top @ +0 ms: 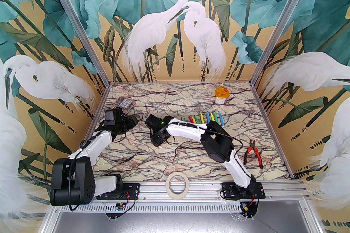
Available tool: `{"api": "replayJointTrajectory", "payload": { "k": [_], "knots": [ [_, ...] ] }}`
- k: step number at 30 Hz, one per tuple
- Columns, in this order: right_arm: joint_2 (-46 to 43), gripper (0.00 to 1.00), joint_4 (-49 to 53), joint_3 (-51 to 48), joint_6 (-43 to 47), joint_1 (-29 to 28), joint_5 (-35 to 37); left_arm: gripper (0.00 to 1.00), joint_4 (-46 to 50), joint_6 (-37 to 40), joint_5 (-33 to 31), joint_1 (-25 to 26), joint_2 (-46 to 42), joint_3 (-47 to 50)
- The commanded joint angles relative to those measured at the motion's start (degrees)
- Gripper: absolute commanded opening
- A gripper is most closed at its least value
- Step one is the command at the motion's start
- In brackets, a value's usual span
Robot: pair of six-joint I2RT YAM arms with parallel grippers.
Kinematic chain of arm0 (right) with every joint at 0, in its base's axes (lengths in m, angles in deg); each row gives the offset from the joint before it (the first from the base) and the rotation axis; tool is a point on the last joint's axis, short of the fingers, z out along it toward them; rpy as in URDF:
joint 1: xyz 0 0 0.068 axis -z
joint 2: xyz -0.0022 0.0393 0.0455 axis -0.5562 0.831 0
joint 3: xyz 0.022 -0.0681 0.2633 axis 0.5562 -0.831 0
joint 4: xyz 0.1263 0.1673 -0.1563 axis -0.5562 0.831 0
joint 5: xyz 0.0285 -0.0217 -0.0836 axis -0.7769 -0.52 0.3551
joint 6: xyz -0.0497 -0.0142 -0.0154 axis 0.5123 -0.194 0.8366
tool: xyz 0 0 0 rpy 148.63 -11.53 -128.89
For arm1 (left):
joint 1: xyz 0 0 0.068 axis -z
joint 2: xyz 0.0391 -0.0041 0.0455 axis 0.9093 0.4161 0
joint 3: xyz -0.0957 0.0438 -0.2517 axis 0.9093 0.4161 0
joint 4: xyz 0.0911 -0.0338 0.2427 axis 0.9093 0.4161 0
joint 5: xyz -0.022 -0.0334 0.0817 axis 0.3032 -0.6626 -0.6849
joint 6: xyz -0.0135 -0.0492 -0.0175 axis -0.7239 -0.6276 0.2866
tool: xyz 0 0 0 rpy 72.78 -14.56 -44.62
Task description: Open the pen caps
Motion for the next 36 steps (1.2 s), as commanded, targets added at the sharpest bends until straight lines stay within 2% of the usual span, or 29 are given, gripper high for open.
{"api": "replayJointTrajectory", "payload": {
  "k": [1,14,20,27,36],
  "knots": [
    [2.4,0.48,3.3,3.6,-0.9,-0.4,0.4,0.60,-1.6,-0.3,0.3,-0.4,-1.3,0.8],
    [9.2,0.38,9.3,10.7,-0.7,-0.4,2.7,0.60,-1.8,0.5,1.0,-0.6,-2.9,2.1],
    [9.7,0.21,8.8,10.5,-0.8,-0.4,2.8,0.60,-2.4,0.5,2.2,-0.6,-3.1,2.5],
    [3.1,0.11,0.1,2.5,-1.9,1.3,-1.8,0.60,-3.7,0.7,6.4,-0.6,-3.2,2.9],
    [-12.6,0.03,-16.8,-14.7,-3.7,6.8,-12.5,0.59,-8.7,0.3,15.8,-0.5,-1.6,3.5]
  ]
}}
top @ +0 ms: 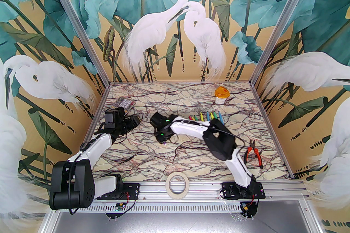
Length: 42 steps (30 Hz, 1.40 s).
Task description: Open the pen caps
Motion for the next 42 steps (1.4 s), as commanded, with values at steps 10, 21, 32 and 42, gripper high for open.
{"api": "replayJointTrajectory", "payload": {
  "k": [10,21,32,42],
  "knots": [
    [-17.0,0.00,-18.4,-15.3,-2.2,7.8,-10.7,0.59,-16.0,-5.1,20.7,3.6,1.5,1.0],
    [-21.7,0.00,-21.9,-19.2,-1.3,8.2,-11.6,0.58,-20.0,-6.3,23.3,10.7,5.3,-1.9],
    [-22.2,0.00,-21.9,-19.4,0.8,7.7,-14.2,0.56,-21.6,-7.5,22.9,14.3,8.3,-4.5],
    [-22.3,0.00,-21.4,-19.4,2.0,6.9,-14.4,0.51,-22.2,-8.5,22.2,15.0,8.7,-4.9]
  ]
}}
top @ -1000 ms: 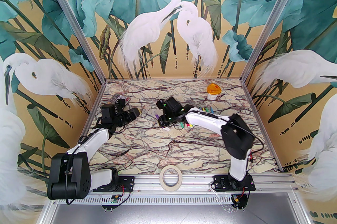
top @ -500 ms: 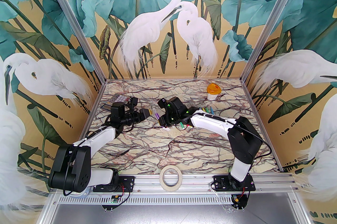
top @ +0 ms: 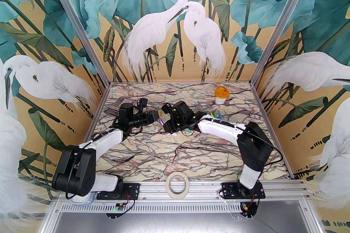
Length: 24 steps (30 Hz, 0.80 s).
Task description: Open the pen caps
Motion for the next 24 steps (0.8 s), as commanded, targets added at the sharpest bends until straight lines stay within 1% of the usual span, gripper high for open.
{"api": "replayJointTrajectory", "payload": {
  "k": [1,12,21,24],
  "knots": [
    [-2.0,0.00,-0.5,-0.9,1.4,-0.5,-0.4,0.49,-1.0,-0.5,0.6,0.5,0.9,-1.5],
    [-1.8,0.00,0.2,-0.8,2.3,-0.8,0.0,0.37,-0.6,-0.7,0.1,0.5,1.5,-1.8],
    [-2.2,0.00,0.1,-1.1,2.5,-0.9,1.3,0.20,-0.3,-0.9,0.0,0.5,1.6,-1.8],
    [-2.4,0.13,-0.1,-1.3,2.4,-0.9,2.5,0.14,-0.4,-1.1,0.0,0.5,1.5,-1.8]
  ]
}}
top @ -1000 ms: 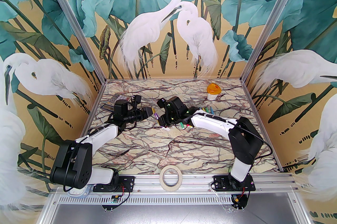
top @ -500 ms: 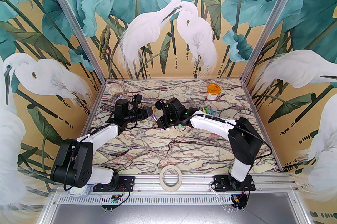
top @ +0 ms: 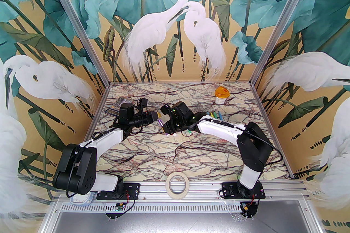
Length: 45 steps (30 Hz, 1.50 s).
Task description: Open the pen caps
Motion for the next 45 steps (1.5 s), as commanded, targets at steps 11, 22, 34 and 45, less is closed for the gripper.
{"api": "replayJointTrajectory", "payload": {
  "k": [11,22,34,45],
  "knots": [
    [-0.7,0.33,-2.7,-0.2,0.3,-0.2,2.4,0.05,-1.9,-1.6,2.6,0.6,0.2,-1.2],
    [1.4,0.32,-3.3,1.6,0.1,-0.1,1.7,0.05,-1.3,-1.5,3.4,0.6,-1.4,-1.0],
    [2.6,0.19,-3.9,1.7,-0.1,-0.1,-0.3,0.04,-2.5,-2.6,4.0,0.5,-2.5,-0.5],
    [0.3,0.00,-3.6,-2.4,1.2,-0.1,-2.0,0.01,3.2,-0.3,-1.4,0.5,-5.4,-1.5]
  ]
}}
